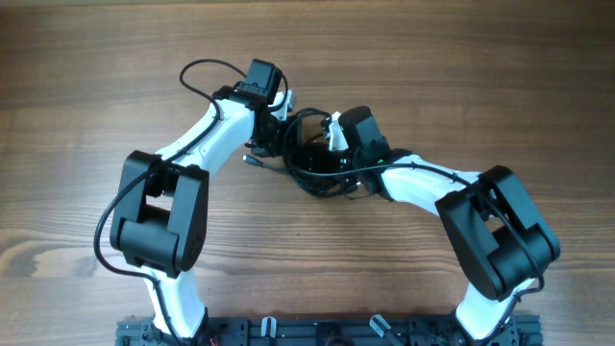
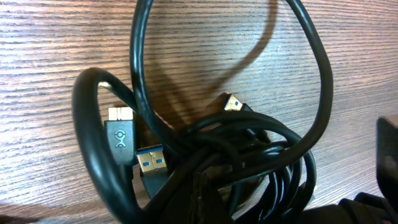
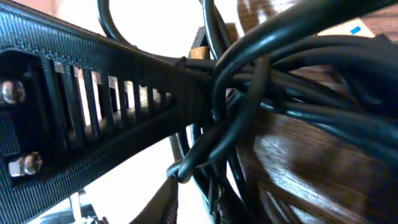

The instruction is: Untangle cables

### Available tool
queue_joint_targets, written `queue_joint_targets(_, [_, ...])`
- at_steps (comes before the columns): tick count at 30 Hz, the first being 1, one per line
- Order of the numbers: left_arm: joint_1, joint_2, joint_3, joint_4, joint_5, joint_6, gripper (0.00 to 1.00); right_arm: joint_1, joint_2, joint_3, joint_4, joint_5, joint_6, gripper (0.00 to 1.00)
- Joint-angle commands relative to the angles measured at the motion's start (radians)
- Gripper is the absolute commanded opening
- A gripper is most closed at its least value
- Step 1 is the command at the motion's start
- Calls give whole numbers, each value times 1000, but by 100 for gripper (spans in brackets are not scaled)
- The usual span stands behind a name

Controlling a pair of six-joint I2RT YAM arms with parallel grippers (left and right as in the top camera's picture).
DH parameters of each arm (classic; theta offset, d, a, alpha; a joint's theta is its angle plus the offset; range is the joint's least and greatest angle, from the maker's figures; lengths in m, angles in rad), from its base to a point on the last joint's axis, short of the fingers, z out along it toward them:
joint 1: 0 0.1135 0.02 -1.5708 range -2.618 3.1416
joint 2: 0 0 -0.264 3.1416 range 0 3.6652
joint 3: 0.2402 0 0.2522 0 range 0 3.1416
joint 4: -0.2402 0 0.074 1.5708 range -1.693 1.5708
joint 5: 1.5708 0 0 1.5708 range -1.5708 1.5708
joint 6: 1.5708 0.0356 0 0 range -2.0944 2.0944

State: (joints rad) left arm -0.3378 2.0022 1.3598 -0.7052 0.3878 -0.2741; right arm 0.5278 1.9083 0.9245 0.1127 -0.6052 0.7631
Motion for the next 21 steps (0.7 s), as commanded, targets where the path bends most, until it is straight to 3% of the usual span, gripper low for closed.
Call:
queue_joint_targets(1, [-5,53,-4,3,1,16,4,2,29,-1,3,113,50,21])
queue_joint_targets(4, [-9,53,-4,3,1,16,4,2,29,-1,75,77,97,14])
queue_joint_targets(10, [-9,53,-4,3,1,16,4,0,29,-1,58,125,163,16])
queue_joint_targets(12, [-9,53,-4,3,1,16,4,2,29,-1,60,146,164,6])
queue_joint_targets(15, [-9,53,-4,3,1,17,4,2,29,-1,60,146,156,4])
queue_joint_targets(18, [-9,53,-4,3,1,17,4,-5,24,-1,18,115,122,4])
queue_joint_targets(21, [-9,53,-4,3,1,17,4,-56,-96,-1,-141,116,19,4])
